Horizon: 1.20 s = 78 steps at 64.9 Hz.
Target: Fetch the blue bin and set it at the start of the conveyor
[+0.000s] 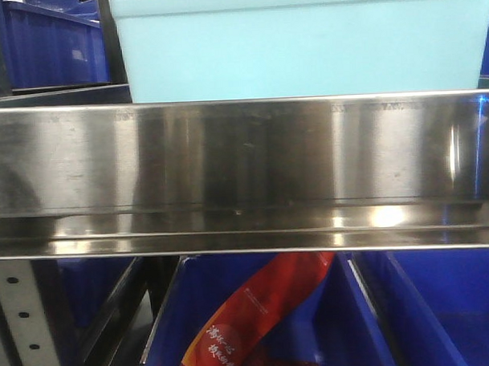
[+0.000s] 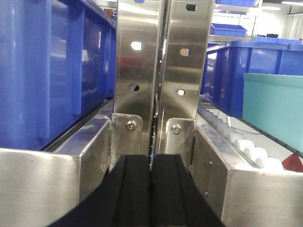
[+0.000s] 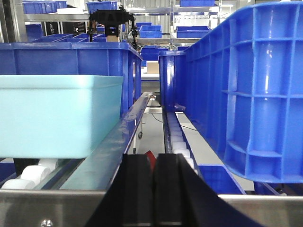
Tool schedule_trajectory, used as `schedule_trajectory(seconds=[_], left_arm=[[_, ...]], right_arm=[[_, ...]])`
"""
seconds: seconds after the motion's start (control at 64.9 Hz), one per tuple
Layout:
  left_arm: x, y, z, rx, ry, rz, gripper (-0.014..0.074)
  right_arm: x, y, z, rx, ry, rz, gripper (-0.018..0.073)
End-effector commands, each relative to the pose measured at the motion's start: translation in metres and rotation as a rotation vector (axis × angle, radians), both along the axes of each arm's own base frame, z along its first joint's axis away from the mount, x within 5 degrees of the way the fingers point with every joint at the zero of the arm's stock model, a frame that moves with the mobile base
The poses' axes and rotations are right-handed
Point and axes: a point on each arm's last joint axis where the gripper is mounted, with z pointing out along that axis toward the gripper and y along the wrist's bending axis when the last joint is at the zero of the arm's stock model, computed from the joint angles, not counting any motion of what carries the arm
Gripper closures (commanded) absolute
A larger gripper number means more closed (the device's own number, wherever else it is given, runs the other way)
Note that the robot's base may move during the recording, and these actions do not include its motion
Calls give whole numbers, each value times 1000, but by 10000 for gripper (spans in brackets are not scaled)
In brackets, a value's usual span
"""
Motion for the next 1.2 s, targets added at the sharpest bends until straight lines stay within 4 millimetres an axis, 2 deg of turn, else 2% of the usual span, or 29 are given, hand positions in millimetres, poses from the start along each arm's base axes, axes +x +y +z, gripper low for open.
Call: schedule_trajectory(seconds=[0.0,0.57,0.955,1.078,1.186], left_arm=[[-1,0,3,1,-24,-4,707],[-1,0,5,-1,-53,-5,707],[-3,0,20,-17,-164,-8,707],[-10,0,46,22,-149,-1,678],[-19,1,74,68,-118,18,539]], right_arm=[[-1,0,3,-16,-27,-3,721],[-1,0,4,-17,-40,-4,721],[-1,-1,8,-21,-88,-10,721],[-11,1,47,-11,-128,4,721],[-23,4,80,-12,-86,25,690]])
